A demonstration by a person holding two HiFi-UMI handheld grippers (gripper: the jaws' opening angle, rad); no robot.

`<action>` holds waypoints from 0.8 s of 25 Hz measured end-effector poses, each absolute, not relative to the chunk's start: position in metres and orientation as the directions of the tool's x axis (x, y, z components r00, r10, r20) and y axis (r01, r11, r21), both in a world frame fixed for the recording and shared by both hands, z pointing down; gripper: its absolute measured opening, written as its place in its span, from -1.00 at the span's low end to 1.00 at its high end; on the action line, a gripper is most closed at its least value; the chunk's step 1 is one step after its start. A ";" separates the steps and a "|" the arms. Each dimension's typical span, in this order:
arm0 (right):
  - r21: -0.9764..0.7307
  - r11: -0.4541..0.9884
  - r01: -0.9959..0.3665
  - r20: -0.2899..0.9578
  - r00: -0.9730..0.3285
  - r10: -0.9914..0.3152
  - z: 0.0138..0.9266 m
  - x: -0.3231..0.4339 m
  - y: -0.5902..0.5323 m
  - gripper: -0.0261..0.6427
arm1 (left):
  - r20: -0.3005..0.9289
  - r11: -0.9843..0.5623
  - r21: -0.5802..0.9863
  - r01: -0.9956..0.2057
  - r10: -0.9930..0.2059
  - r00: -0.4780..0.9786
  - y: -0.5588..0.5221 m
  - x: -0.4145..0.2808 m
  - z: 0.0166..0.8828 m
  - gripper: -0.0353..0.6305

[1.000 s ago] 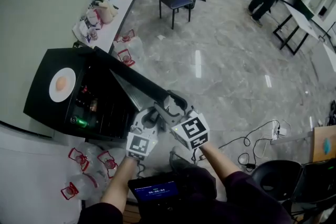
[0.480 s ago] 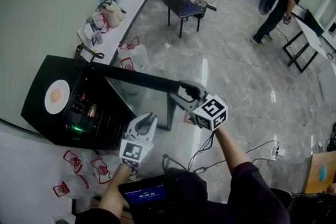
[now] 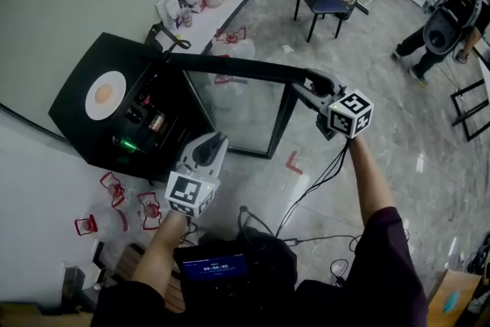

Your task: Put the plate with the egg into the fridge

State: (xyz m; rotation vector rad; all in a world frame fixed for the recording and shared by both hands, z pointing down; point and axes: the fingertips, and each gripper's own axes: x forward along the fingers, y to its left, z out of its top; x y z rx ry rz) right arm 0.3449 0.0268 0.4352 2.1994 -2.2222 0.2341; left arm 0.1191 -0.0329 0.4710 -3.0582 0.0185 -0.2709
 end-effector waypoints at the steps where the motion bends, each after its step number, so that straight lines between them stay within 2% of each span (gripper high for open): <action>1: -0.099 0.001 -0.995 0.113 -0.013 -0.993 0.436 0.350 0.023 -0.27 | 0.177 -0.997 -0.073 -0.017 -0.030 0.984 -0.036 0.119 0.471 -0.82; 4: -0.105 -0.061 -0.993 0.103 0.050 -0.993 0.440 0.362 0.021 -0.27 | 0.174 -0.996 -0.079 -0.050 -0.063 0.983 -0.047 0.114 0.470 -0.82; 7: -0.161 -0.206 -0.965 0.047 0.201 -0.978 0.448 0.370 0.051 -0.27 | 0.160 -0.992 -0.086 -0.090 -0.103 0.982 -0.054 0.106 0.465 -0.82; 10: -0.234 -0.278 -0.932 -0.007 0.287 -0.958 0.454 0.341 0.086 -0.27 | 0.146 -0.988 -0.088 -0.130 -0.142 0.979 -0.059 0.094 0.458 -0.82; 15: -0.225 -0.207 -0.952 -0.011 0.215 -0.976 0.475 0.254 0.068 -0.27 | 0.142 -0.975 -0.116 -0.192 -0.208 0.968 -0.078 0.062 0.452 -0.82; 20: -0.099 -0.053 -0.994 0.017 0.052 -0.999 0.467 0.167 0.005 -0.27 | 0.137 -0.945 -0.191 -0.264 -0.292 0.947 -0.116 0.013 0.434 -0.82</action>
